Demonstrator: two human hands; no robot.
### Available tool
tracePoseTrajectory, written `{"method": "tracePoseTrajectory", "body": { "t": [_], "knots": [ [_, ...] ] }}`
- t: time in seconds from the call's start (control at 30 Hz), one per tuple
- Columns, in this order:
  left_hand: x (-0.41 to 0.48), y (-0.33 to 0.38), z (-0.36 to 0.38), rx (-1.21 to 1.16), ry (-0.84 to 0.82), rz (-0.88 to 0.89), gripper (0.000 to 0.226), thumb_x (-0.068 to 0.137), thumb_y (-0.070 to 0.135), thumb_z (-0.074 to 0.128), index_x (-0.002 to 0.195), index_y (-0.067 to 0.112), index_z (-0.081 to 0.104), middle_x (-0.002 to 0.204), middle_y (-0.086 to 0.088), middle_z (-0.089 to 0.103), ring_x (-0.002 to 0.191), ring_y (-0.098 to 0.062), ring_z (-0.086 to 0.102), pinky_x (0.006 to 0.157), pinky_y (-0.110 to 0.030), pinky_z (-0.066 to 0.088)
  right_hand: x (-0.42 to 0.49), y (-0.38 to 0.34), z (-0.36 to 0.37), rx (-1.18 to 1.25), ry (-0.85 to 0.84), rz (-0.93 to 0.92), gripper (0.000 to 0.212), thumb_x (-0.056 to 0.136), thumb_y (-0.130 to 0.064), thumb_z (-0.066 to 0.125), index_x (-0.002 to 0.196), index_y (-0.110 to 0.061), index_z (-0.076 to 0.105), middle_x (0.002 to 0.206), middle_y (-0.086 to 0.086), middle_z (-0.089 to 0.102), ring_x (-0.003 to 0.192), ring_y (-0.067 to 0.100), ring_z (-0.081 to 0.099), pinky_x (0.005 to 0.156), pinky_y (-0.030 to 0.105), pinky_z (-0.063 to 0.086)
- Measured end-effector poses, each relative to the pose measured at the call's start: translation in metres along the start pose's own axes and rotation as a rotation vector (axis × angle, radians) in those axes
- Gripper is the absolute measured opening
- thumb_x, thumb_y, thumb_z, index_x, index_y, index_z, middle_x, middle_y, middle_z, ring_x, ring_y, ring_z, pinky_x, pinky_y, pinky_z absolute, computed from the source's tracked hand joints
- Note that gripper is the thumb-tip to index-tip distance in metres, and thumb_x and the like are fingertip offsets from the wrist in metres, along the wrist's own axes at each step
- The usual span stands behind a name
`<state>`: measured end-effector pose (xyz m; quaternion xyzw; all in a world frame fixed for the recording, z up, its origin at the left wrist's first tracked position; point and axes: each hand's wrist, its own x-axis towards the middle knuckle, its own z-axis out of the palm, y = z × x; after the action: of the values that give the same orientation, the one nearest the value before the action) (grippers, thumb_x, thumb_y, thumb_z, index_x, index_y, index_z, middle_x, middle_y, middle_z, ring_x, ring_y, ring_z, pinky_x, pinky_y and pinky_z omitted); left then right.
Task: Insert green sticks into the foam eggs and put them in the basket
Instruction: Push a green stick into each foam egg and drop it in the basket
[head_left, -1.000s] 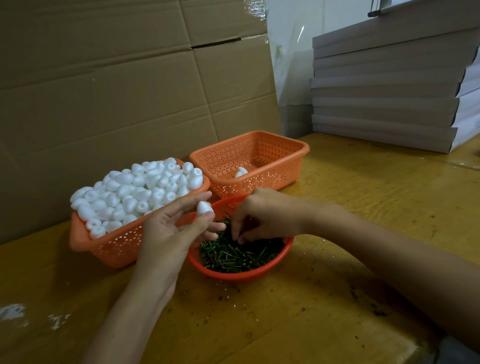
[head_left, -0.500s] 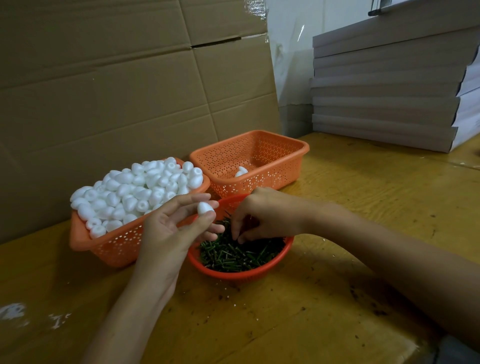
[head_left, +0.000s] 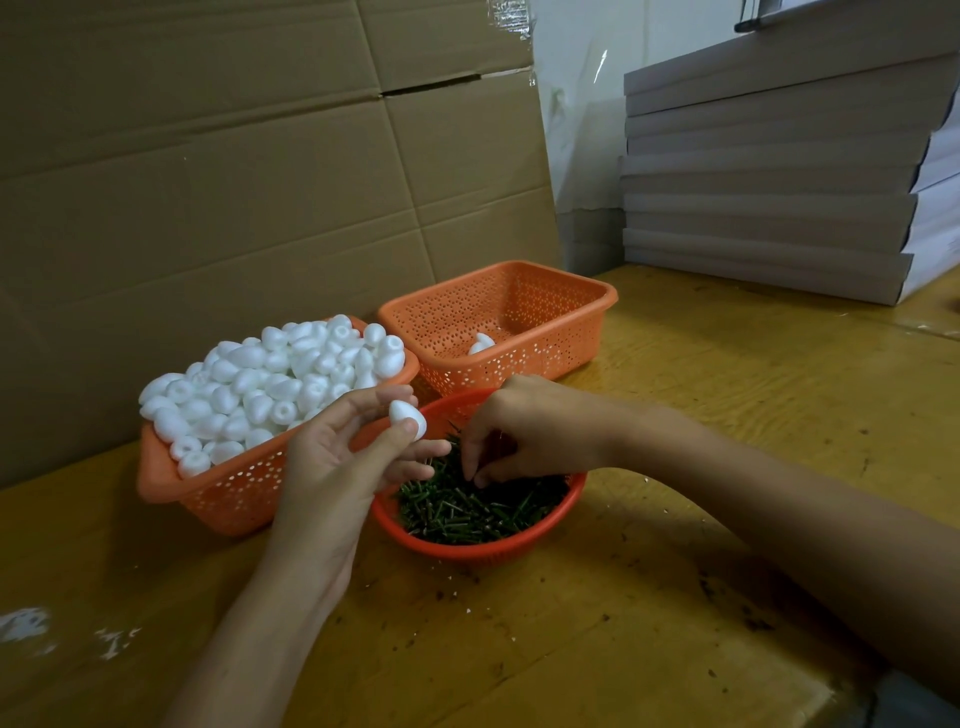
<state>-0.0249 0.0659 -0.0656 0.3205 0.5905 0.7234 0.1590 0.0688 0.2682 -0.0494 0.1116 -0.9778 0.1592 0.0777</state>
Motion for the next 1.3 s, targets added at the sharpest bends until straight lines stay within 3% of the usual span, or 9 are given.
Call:
{"method": "tracePoseTrajectory", "body": {
  "t": [0.33, 0.53, 0.73, 0.9, 1.07, 1.3],
  "knots": [
    [0.0009, -0.0016, -0.0008, -0.023, 0.002, -0.008, 0.027, 0.099, -0.007, 0.063, 0.116, 0.01, 0.075, 0.111, -0.013, 0.079, 0.088, -0.035, 0.081, 0.061, -0.021, 0.06, -0.0006, -0.0011, 0.0002, 0.0, 0.008, 0.007, 0.016, 0.09, -0.018, 0.078, 0.105, -0.027, 0.079, 0.103, -0.017, 0.076, 0.097, -0.003, 0.067, 0.085, 0.009, 0.046],
    [-0.0008, 0.0005, 0.0011, -0.01, 0.016, 0.01, 0.029, 0.085, 0.012, 0.078, 0.114, 0.011, 0.075, 0.114, -0.011, 0.08, 0.091, -0.034, 0.081, 0.064, -0.021, 0.061, -0.0011, -0.0029, -0.0002, -0.023, 0.032, 0.016, 0.016, 0.09, -0.019, 0.078, 0.104, -0.026, 0.079, 0.103, -0.016, 0.076, 0.094, -0.002, 0.066, 0.081, 0.007, 0.043],
    [0.0003, -0.0012, 0.001, -0.018, 0.009, 0.007, 0.03, 0.097, 0.002, 0.069, 0.124, 0.014, 0.071, 0.118, -0.007, 0.08, 0.095, -0.031, 0.081, 0.064, -0.021, 0.062, -0.0014, -0.0031, 0.0, -0.064, 0.115, 0.033, 0.016, 0.087, -0.02, 0.08, 0.103, -0.024, 0.078, 0.103, -0.013, 0.075, 0.096, 0.005, 0.067, 0.083, 0.018, 0.047],
    [-0.0008, -0.0013, 0.0022, -0.039, 0.02, 0.018, 0.025, 0.103, 0.003, 0.061, 0.125, 0.012, 0.07, 0.124, -0.005, 0.078, 0.102, -0.029, 0.08, 0.065, -0.022, 0.063, -0.0004, -0.0031, 0.0011, -0.063, 0.304, 0.06, 0.012, 0.084, -0.02, 0.081, 0.095, -0.025, 0.077, 0.097, -0.014, 0.074, 0.092, 0.005, 0.066, 0.089, 0.031, 0.054],
    [-0.0016, -0.0028, 0.002, -0.073, 0.058, 0.041, 0.016, 0.101, 0.003, 0.064, 0.115, 0.009, 0.071, 0.125, -0.007, 0.075, 0.103, -0.03, 0.08, 0.066, -0.022, 0.063, 0.0027, -0.0001, 0.0057, 0.066, 0.491, 0.127, 0.008, 0.083, -0.017, 0.081, 0.088, -0.023, 0.078, 0.087, -0.015, 0.075, 0.082, 0.0, 0.068, 0.077, 0.026, 0.056],
    [-0.0029, -0.0013, 0.0044, -0.14, 0.117, 0.061, 0.034, 0.086, 0.017, 0.077, 0.119, 0.012, 0.071, 0.119, -0.011, 0.079, 0.1, -0.03, 0.08, 0.066, -0.022, 0.062, 0.0035, 0.0035, 0.0016, 0.487, 0.567, 0.181, 0.005, 0.087, -0.006, 0.082, 0.086, -0.01, 0.079, 0.083, 0.0, 0.079, 0.078, 0.011, 0.076, 0.073, 0.028, 0.063]
  ]
}}
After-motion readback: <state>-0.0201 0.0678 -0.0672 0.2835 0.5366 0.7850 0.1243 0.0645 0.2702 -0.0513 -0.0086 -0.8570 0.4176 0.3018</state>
